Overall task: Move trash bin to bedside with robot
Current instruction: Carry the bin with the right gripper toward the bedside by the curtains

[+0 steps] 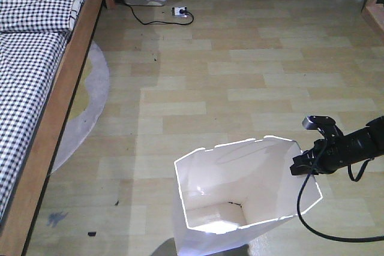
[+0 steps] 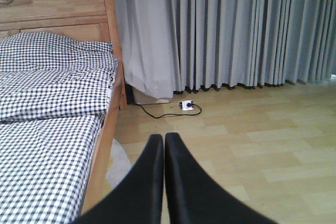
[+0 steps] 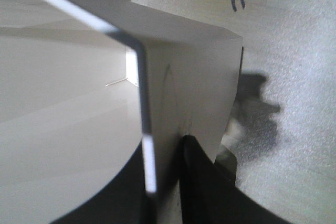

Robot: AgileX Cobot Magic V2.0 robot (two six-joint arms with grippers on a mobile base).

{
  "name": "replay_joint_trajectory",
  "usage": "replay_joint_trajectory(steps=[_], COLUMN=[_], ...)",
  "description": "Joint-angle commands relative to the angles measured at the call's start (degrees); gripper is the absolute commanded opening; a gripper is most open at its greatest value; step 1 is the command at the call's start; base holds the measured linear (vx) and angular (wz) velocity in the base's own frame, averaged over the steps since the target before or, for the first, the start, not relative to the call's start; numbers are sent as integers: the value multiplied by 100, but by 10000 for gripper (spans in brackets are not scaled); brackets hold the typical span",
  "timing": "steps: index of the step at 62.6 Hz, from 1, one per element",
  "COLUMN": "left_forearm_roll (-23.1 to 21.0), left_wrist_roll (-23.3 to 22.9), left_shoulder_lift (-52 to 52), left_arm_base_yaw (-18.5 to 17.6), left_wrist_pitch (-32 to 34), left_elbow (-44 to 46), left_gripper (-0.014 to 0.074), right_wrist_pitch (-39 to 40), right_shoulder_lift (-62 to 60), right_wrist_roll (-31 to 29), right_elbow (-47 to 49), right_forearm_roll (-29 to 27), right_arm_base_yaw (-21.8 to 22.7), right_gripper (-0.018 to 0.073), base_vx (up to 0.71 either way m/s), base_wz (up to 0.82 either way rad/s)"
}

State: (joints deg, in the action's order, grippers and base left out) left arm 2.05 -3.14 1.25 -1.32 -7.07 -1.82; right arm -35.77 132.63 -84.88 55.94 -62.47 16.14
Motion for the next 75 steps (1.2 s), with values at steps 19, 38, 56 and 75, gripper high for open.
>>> replay_joint_trajectory(steps=[19, 38, 56, 75], left_forearm_roll=[-12, -12, -12, -12], left_wrist_roll=[-25, -25, -25, -25], left_shoulder_lift=[31, 31, 31, 31], left_arm_base_yaw=[-3, -3, -3, -3], left_wrist_pitch=[418, 418, 418, 418], left_elbow=[138, 138, 138, 138], left_gripper=[-6, -6, -6, -6], right_wrist_pitch=[-1122, -1122, -1122, -1127], right_shoulder_lift=[-413, -413, -413, -413], right_wrist_roll=[80, 80, 80, 80], right_elbow=[58, 58, 58, 58], right_forearm_roll=[-375, -375, -375, -375], right_arm_base_yaw=[27, 27, 27, 27], right_gripper=[-2, -2, -2, -2], base_vx=[28, 30, 31, 32], base_wz=[-4, -3, 0, 2])
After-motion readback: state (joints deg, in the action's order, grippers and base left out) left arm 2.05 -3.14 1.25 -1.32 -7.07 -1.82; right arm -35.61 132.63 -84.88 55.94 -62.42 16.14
